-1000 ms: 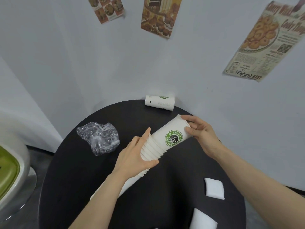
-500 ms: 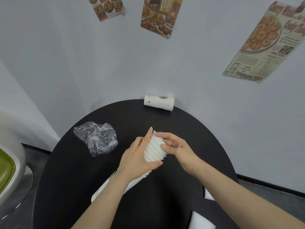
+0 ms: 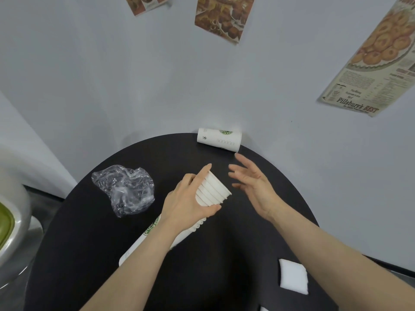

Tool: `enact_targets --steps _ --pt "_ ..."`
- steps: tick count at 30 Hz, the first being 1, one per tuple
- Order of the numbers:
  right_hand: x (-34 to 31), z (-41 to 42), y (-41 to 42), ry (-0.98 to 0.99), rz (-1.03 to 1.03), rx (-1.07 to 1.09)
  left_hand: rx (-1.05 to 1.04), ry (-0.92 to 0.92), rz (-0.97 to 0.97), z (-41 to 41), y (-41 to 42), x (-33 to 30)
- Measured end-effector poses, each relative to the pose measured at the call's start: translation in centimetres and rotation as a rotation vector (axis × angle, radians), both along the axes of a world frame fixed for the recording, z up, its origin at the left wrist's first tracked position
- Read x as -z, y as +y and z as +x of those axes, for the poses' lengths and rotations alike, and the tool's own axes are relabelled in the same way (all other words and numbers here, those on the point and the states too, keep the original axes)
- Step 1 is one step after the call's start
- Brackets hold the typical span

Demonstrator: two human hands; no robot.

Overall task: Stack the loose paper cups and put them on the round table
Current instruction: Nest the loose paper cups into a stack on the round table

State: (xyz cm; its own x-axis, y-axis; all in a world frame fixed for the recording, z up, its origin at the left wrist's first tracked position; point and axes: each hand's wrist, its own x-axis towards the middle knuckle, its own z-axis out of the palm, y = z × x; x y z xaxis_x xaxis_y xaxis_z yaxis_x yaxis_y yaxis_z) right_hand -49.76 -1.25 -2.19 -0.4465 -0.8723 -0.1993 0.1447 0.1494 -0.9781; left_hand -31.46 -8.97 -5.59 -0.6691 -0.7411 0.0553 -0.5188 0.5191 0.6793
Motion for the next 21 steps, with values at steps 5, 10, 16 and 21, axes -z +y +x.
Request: enact_targets --steps 5,10,16,21 --pt "1.6 -5.3 -3.9 0.093 0.143 0.084 -0.034 0.014 -0.002 -1.3 -1.9 -0.2" --pt "3.2 -10.2 -7.9 0.182 0.21 0.085 -0.02 0.003 0.0 -1.5 -2.5 0.3" --pt "6.0 -13.0 -11.1 0.224 0.307 0.047 -0.053 0.05 0.02 -1.2 -3.0 0.5" --pt "7.9 -13.5 -13.6 0.211 0.33 0.047 -0.056 0.06 -0.002 -0.6 -3.2 0.8"
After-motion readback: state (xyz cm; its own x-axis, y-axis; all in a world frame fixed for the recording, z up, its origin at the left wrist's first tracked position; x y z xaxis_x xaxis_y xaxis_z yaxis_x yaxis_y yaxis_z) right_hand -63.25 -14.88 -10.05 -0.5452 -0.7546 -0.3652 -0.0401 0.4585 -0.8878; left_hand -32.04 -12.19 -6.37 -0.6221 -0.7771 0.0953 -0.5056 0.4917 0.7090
